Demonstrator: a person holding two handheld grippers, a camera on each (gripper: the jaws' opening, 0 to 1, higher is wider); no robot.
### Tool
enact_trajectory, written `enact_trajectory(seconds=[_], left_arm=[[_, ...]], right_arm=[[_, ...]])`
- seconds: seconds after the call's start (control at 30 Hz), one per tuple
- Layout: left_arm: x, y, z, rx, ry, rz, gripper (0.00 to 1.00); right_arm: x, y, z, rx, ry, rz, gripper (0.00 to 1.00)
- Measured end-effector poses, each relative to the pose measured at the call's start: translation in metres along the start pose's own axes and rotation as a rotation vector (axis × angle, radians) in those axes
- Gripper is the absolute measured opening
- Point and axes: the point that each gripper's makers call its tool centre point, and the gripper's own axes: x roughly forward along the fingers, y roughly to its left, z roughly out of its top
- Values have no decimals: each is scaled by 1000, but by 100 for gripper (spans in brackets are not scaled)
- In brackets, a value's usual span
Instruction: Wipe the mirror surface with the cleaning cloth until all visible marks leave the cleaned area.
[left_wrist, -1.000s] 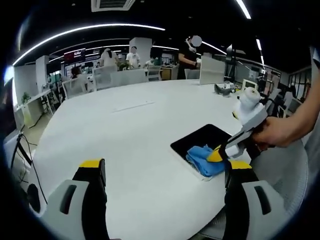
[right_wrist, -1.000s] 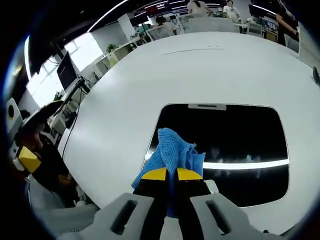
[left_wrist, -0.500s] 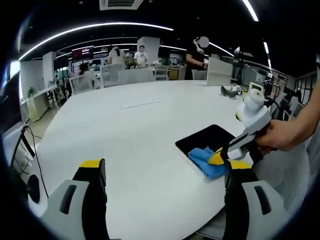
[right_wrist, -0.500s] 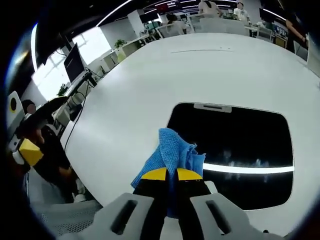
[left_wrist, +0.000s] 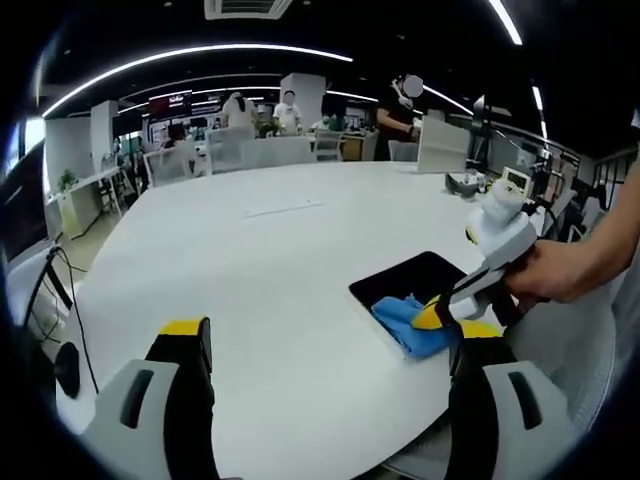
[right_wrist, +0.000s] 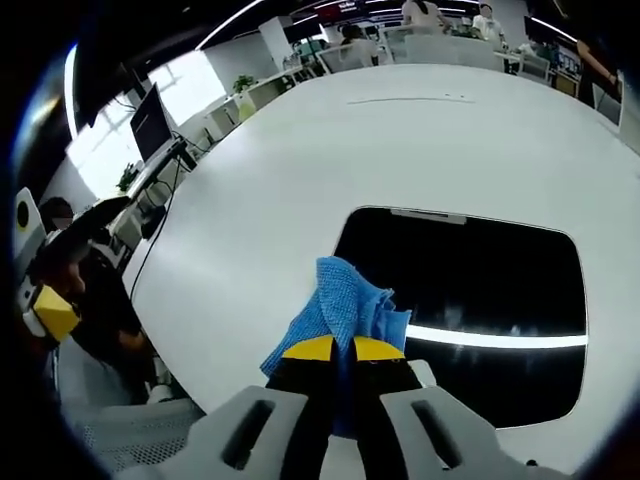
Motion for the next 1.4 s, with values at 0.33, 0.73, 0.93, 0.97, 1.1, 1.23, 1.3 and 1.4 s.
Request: enact_trajectory(seconds=[0.33,0.73,0.93,0.97,1.1,1.23,1.3,1.4], left_arm=[[-3,-3,-10,-2,14,15,97],[-11,4,-15,11,31,17,98],[-15,7,-17,5,36,24,97],[-15,7,-17,6,37,23,98],[-14,6,-18,-1,32,22,98],[-12,5,-18,-3,31,18,98],[-12,5,-18,-7,29,19,98],[-10,7,-17,-15,25,22,98]], right_arm=[[7,-7,15,-28,10,1,0],[26,-18,45,-50,12,-15,0],[29,-18,50,-52,14,-18,0],[30,-18,51,-53,15,-19,0],[32,-19,54,-64,16,-21,0],[35,-21,59,-55,21,-16,0],[36,-21,61,-54,23,-13,0],[38,-22,64,-52,27,-7,0]])
